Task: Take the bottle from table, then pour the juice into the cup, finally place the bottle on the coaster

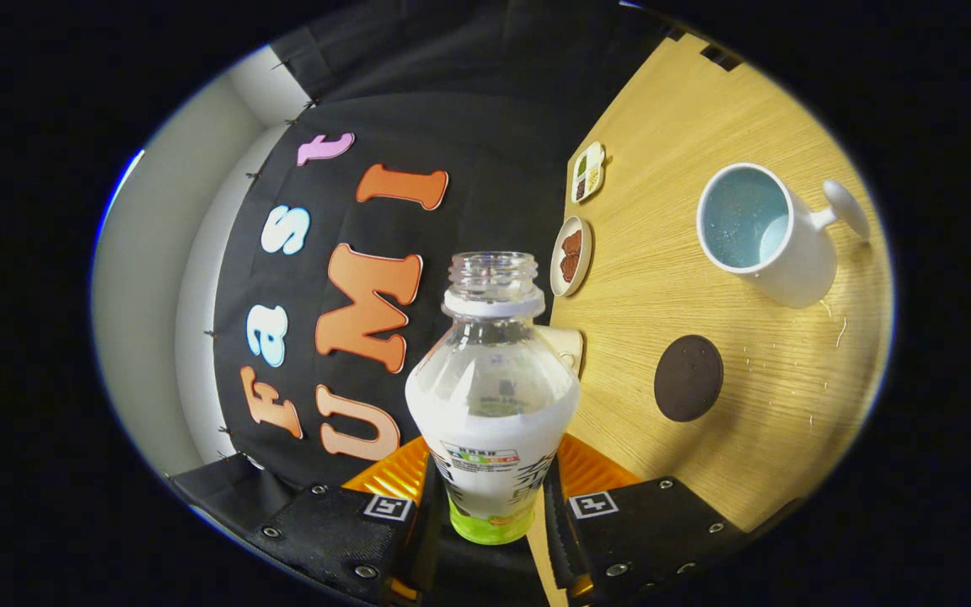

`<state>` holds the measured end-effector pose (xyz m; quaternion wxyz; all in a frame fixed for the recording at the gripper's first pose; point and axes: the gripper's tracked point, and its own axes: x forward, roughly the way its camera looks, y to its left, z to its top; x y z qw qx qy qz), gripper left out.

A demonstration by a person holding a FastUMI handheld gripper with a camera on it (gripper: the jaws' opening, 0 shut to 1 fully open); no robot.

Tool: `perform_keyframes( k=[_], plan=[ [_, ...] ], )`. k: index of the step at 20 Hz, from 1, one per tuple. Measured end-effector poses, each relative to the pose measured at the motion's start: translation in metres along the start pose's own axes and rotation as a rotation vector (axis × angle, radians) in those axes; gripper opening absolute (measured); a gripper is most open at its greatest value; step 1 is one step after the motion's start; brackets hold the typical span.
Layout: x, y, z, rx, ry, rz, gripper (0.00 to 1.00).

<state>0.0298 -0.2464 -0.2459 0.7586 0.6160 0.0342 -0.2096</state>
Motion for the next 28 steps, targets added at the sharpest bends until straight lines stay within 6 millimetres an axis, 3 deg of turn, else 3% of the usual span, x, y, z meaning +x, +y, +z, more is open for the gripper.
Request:
perform_keyframes(
  k=[9, 28],
  plan=[
    [0.011, -0.010, 0.026, 0.178, -0.041, -0.040, 0.53],
    [0.009, -0.015, 0.039, 0.375, -0.055, -0.065, 0.53]
  ],
)
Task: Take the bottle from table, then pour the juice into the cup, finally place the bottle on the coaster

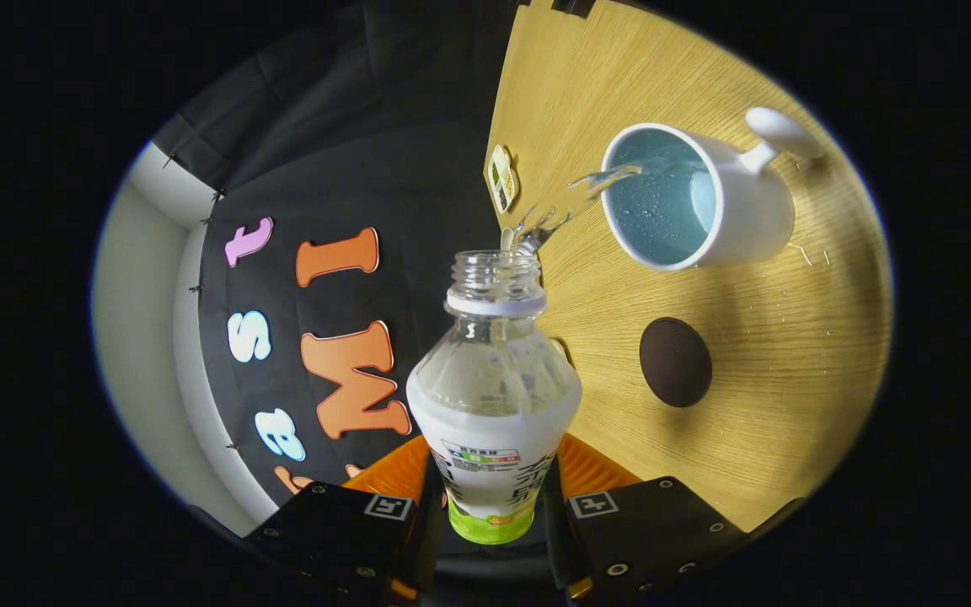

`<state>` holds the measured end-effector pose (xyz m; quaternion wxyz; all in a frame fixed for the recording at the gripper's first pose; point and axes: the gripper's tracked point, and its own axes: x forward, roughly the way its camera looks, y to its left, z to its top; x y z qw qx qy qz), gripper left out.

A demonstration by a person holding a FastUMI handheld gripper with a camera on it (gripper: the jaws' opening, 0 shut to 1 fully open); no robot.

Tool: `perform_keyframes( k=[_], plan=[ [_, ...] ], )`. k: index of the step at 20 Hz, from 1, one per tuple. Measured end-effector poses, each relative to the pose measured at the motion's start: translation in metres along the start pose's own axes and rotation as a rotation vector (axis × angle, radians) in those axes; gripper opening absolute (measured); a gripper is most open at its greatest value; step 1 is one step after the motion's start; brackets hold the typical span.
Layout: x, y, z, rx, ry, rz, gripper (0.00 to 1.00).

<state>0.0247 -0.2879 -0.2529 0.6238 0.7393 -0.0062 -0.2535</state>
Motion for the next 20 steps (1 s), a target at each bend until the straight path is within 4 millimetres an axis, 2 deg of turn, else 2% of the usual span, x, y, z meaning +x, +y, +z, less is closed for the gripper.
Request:
perform_keyframes(
  k=[20],
  plan=[
    [0.0061, 0.0079, -0.0049, 0.076, 0.016, -0.006, 0.53]
  ],
)
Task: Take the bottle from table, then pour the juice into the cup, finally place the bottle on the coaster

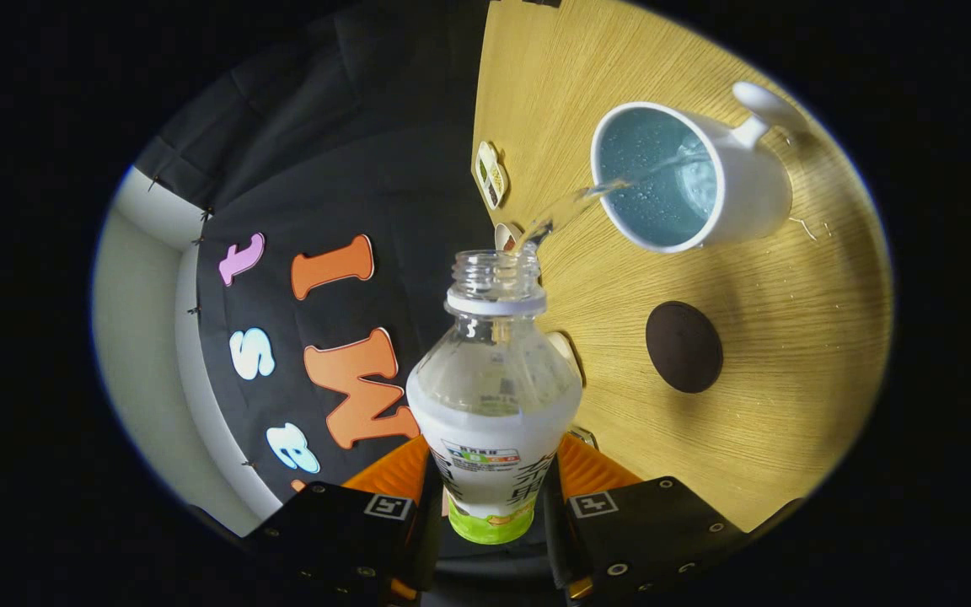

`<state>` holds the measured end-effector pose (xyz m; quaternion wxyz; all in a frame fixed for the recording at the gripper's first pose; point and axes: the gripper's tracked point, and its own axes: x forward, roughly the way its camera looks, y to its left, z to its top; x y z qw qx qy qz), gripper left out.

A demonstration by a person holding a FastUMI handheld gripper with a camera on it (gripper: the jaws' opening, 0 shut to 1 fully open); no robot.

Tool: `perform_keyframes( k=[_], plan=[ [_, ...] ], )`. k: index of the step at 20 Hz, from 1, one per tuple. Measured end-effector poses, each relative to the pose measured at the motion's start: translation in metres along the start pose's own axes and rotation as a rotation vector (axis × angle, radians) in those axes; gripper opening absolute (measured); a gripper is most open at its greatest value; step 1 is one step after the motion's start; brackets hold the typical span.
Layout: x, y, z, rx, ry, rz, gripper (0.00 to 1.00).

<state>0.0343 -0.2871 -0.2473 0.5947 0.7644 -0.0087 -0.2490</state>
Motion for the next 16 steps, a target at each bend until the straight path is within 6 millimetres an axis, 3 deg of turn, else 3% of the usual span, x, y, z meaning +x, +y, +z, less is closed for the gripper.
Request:
perform_keyframes(
  k=[16],
  plan=[
    [-0.003, 0.014, 0.003, 0.082, 0.000, -0.002, 0.53]
  ],
)
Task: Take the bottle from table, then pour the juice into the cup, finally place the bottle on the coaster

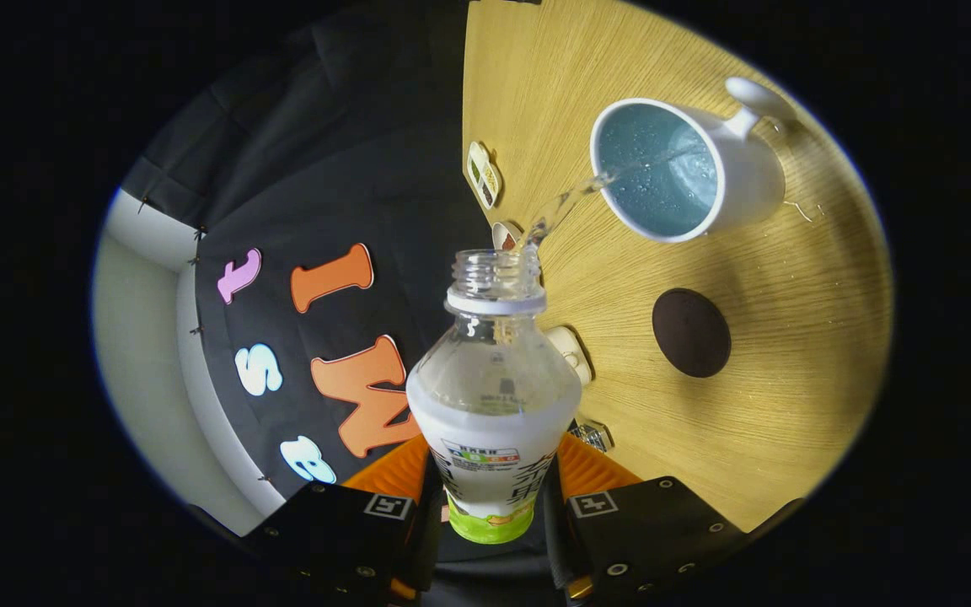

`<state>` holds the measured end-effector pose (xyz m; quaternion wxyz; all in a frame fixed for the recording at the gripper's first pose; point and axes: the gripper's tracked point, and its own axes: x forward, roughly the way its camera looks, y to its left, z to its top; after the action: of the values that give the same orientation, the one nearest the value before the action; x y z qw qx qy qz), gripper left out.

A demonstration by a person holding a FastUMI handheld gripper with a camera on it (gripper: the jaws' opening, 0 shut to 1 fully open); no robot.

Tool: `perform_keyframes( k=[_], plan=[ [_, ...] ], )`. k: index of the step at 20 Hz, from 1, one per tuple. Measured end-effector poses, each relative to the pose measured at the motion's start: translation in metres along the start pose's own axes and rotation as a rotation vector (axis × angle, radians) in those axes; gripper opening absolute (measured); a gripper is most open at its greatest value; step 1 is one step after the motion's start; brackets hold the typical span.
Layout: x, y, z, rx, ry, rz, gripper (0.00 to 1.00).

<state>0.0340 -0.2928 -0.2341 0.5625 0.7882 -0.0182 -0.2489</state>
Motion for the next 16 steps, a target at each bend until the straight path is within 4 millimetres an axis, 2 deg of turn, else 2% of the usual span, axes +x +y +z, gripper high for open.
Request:
perform_keyframes(
  k=[16],
  plan=[
    [-0.002, 0.010, 0.009, 0.082, -0.011, -0.012, 0.53]
  ],
)
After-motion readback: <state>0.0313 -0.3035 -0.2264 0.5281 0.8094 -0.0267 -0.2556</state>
